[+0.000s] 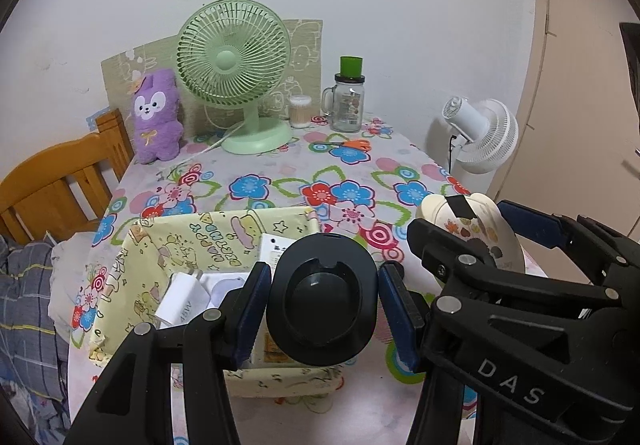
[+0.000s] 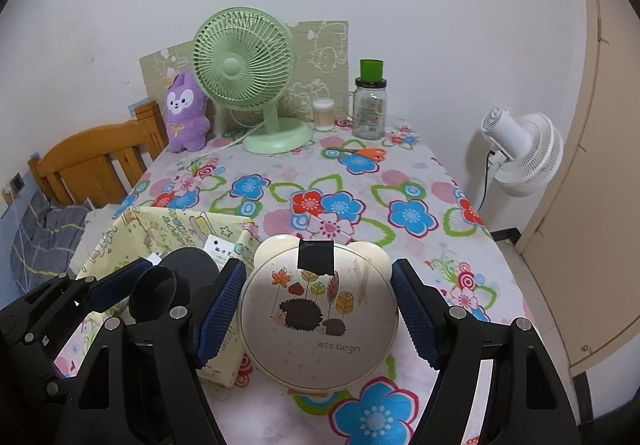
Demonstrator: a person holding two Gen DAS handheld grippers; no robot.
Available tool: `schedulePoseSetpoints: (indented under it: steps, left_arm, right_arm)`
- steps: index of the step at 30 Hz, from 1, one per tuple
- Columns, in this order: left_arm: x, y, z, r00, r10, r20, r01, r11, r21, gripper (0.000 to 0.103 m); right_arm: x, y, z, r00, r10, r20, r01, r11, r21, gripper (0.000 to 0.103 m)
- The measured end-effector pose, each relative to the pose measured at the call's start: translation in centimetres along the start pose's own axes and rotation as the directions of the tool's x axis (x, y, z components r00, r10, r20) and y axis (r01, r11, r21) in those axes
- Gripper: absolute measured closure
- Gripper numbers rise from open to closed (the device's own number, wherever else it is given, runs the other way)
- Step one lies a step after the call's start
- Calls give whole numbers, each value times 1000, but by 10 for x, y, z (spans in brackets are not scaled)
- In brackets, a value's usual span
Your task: Organize rigid objects
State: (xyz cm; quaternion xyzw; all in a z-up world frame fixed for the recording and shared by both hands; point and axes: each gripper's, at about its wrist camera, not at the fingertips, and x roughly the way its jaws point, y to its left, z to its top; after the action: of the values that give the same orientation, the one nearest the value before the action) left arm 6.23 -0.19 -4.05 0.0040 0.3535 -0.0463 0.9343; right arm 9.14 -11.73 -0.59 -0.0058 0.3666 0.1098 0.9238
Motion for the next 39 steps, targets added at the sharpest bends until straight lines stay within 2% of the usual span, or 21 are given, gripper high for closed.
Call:
schedulePoseSetpoints:
  steps: [22, 35, 39]
  left_arm:
    - [12, 53, 4, 999, 32, -26, -33, 999, -28, 46]
    - [30, 76, -1, 996, 31, -79, -33, 999, -24, 46]
    - [35, 83, -3, 995, 37, -92, -39, 999, -23, 46]
  right_arm:
    - [33, 49, 17, 999, 43, -22, -44, 998, -45, 26]
    - [54, 76, 16, 997, 53, -60, -58, 995, -82, 26]
    - [60, 83, 17, 994, 82, -77, -89, 991, -97, 26]
